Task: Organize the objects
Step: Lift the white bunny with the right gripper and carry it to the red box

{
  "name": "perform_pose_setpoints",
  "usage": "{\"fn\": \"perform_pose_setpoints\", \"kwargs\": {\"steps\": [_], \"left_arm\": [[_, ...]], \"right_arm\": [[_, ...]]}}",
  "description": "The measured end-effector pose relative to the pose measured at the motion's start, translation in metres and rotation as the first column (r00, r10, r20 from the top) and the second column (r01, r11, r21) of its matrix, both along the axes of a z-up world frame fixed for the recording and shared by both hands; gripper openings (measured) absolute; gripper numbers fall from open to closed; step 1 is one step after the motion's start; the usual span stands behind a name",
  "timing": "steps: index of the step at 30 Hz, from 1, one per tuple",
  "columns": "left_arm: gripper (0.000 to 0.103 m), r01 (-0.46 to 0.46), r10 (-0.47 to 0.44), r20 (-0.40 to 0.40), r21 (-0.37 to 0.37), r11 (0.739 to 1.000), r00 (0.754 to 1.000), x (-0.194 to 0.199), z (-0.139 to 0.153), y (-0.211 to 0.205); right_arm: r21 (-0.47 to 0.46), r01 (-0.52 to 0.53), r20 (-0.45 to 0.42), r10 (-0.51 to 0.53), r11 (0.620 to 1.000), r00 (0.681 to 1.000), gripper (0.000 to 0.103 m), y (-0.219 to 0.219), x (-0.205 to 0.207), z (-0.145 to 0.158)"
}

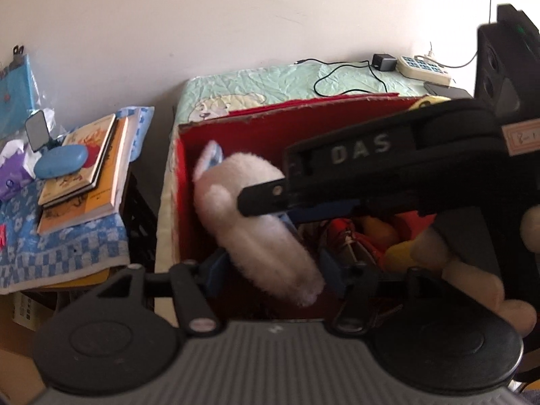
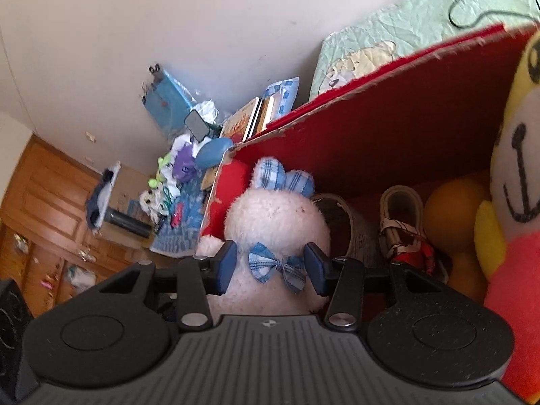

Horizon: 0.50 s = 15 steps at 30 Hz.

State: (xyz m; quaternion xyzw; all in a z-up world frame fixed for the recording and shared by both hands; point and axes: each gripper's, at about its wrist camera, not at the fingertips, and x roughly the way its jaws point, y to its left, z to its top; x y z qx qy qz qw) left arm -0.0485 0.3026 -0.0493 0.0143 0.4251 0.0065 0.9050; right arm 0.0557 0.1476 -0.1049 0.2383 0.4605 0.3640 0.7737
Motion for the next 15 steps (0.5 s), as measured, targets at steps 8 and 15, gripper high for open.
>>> {"fn": "perform_pose_setpoints", "kwargs": {"steps": [8,15], "left_arm": [[0.066,-0.015,0.014,0.032,0.026,1.0,0.999,-0.014,0.014,0.003],[0.062,-0.057,0.056,0.035,0.009,0.998,0.998,-0.02,0.024,0.007]], "right_arm": [[0.028,0.023,0.008,-0.023,0.999,1.0,0.048,-0.011,-0.004,-0.001],[0.01,-0.014,-0.029,0.015,1.0,0.999,0.038,0.006,-0.003,-0.003]]}}
